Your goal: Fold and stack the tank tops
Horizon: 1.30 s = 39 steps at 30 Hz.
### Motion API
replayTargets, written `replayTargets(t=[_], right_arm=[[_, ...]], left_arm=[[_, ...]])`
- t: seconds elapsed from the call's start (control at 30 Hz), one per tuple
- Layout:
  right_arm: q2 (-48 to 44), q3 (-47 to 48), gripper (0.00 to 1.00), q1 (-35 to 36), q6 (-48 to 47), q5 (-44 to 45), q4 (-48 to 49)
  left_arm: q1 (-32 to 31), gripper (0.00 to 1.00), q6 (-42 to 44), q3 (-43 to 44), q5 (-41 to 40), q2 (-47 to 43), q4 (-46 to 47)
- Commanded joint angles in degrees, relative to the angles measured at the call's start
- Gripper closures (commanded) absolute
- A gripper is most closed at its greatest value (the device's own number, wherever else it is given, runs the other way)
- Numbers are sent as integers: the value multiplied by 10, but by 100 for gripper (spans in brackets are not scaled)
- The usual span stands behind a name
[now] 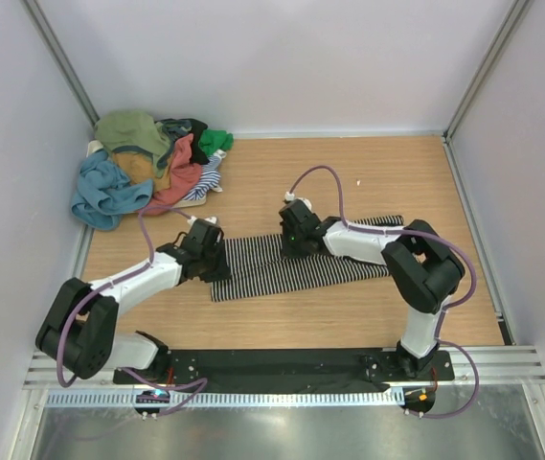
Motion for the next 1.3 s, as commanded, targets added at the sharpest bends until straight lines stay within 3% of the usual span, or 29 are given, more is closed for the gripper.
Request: replayTargets(t=[0.0,0.33,0.53,1.2,1.27], right_arm=[[-34,-38,86,24,23,11,28],[-94,-137,87,64,63,73,60],[-135,-152,82,67,57,100,52],[-176,-226,82,77,75,115,51],[-192,-224,77,77,72,131,33]], left_arm=[[-2,80,-5,-15,9,-23,19],[-2,84,-7,-20,-4,-5,20],[-2,84,-8,-24,-9,-36,2],[-3,84,-9,-25,-13,-66,-29],[-3,81,-8,-17,-13,-71,-38]])
